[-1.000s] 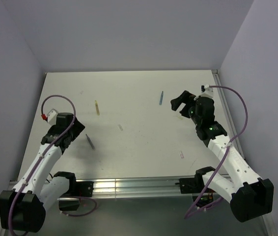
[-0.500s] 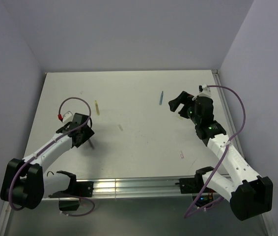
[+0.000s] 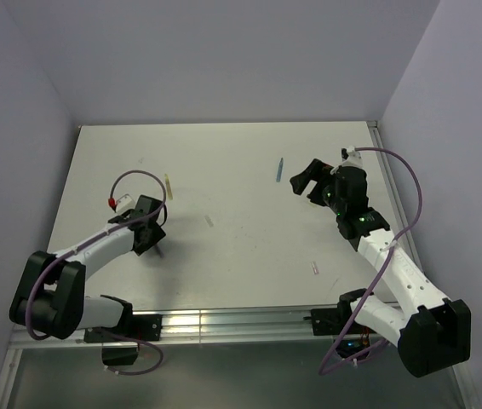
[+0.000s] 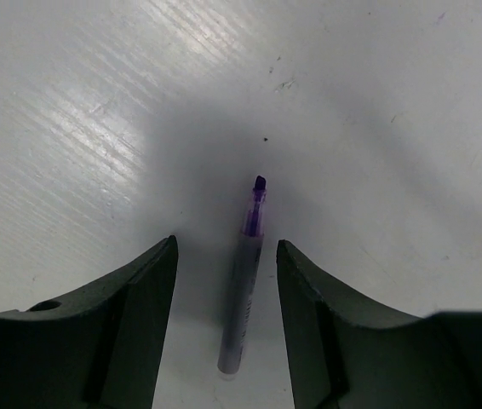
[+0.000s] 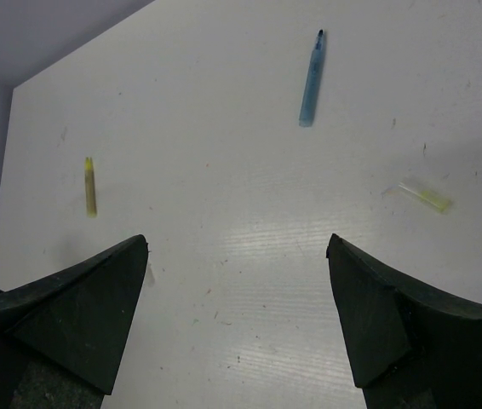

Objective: Insert the pens into the pen caps

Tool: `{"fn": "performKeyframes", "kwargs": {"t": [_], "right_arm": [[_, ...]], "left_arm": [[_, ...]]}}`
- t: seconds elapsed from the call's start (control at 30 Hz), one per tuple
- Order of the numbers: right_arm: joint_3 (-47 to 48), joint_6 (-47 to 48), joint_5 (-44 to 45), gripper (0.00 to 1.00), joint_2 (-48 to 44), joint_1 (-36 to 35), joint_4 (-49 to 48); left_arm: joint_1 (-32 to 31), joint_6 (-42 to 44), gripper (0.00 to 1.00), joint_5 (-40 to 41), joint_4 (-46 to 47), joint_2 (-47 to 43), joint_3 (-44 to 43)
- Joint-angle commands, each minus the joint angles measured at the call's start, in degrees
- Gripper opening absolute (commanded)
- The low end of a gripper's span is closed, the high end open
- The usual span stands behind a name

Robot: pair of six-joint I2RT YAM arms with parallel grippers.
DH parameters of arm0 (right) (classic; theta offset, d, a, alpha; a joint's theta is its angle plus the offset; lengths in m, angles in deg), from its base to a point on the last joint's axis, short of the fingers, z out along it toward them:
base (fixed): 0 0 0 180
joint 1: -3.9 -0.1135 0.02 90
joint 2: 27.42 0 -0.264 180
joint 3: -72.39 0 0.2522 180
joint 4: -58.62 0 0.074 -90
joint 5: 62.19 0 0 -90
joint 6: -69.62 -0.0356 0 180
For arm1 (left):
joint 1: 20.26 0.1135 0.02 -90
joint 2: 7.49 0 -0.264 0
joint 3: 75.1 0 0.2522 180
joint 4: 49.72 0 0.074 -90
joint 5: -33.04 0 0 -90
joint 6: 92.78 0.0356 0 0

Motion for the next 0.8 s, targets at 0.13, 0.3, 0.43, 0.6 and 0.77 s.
{"fn": "performKeyframes", "kwargs": {"t": [0.13,0.3,0.43,0.6,0.77], "right_arm": [[0.7,0.1,-0.5,0.93,-0.2,0.4,-3.1],[0.4,0.3,-0.3,0.93,-0.6,0.4,-3.1],[0.2,0.2,-0.4,0.93,-0.9,0.4,-3.1],[0.1,0.1,-0.6,0.93,-0.8,0.4,-3.1],[0.0,0.2,-0.6,0.93,-0.8,0.4,-3.1]], "left_arm": [[-2.5,-2.9,0.53,3.7,1.1,4.6,-3.4],[-3.3,-3.3,0.45,4.5,0.5,5.8,-4.1],[-3.6,-3.9,0.41,4.6,-0.2,5.9,-4.1],[-4.2,-4.3,0.37,4.5,-0.8,5.8,-3.5],[-5.1,-5.1,0.38,3.5,-0.9,5.0,-3.2]]}}
